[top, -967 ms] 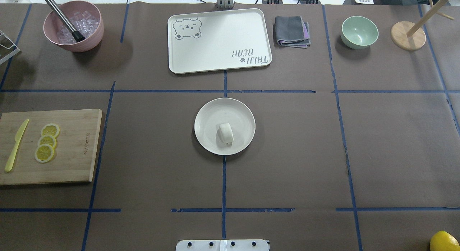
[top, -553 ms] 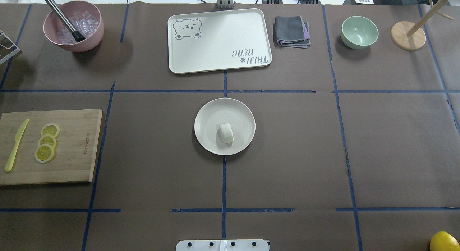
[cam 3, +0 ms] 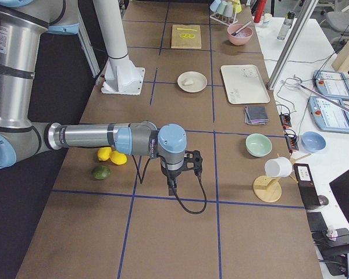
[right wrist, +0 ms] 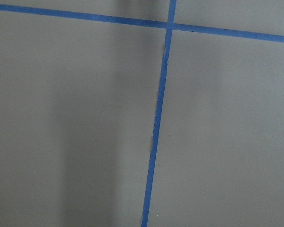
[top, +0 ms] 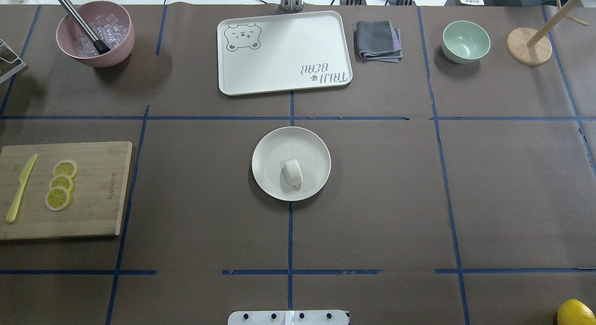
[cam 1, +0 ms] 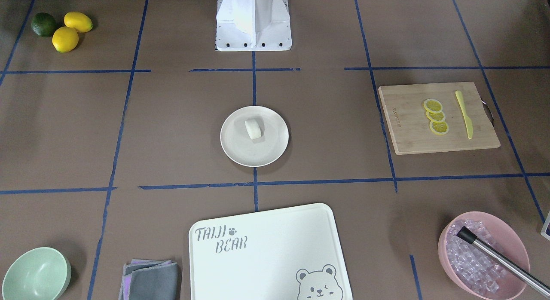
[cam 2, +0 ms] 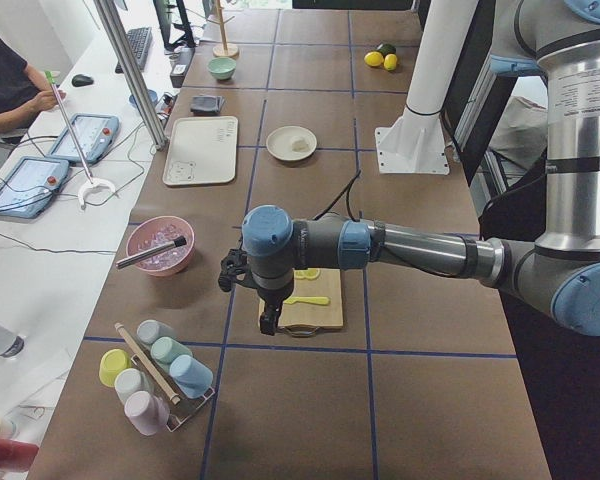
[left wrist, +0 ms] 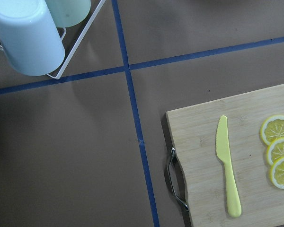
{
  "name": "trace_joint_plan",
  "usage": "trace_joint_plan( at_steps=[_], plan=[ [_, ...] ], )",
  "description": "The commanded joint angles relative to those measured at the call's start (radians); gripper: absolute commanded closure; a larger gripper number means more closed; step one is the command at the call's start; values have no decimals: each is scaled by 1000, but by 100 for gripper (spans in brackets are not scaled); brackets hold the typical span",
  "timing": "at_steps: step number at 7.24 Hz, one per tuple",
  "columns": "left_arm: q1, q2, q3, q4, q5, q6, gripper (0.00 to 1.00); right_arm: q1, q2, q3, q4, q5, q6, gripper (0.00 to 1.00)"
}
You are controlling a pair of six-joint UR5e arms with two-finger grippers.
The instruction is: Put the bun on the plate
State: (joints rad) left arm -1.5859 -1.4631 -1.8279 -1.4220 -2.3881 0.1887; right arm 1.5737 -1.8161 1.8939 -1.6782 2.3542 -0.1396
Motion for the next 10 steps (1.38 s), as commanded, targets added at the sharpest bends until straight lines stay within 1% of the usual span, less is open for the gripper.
trace_joint_plan(
  at_steps=[1, 3, 5, 10],
  plan=[
    [1, -2, 15, -8, 0, -2, 0, -18, 3, -1, 0, -4, 0, 0],
    [4, -3, 30, -9, -2, 2, 0, -21, 23, -15, 2, -9, 0, 0],
    [3, 0, 24, -9, -2, 2, 0, -23, 49, -24, 0, -12, 2, 0],
    [3, -11, 12, -8, 1, 6, 0, -23, 60, -29, 3, -6, 14, 0]
  ],
)
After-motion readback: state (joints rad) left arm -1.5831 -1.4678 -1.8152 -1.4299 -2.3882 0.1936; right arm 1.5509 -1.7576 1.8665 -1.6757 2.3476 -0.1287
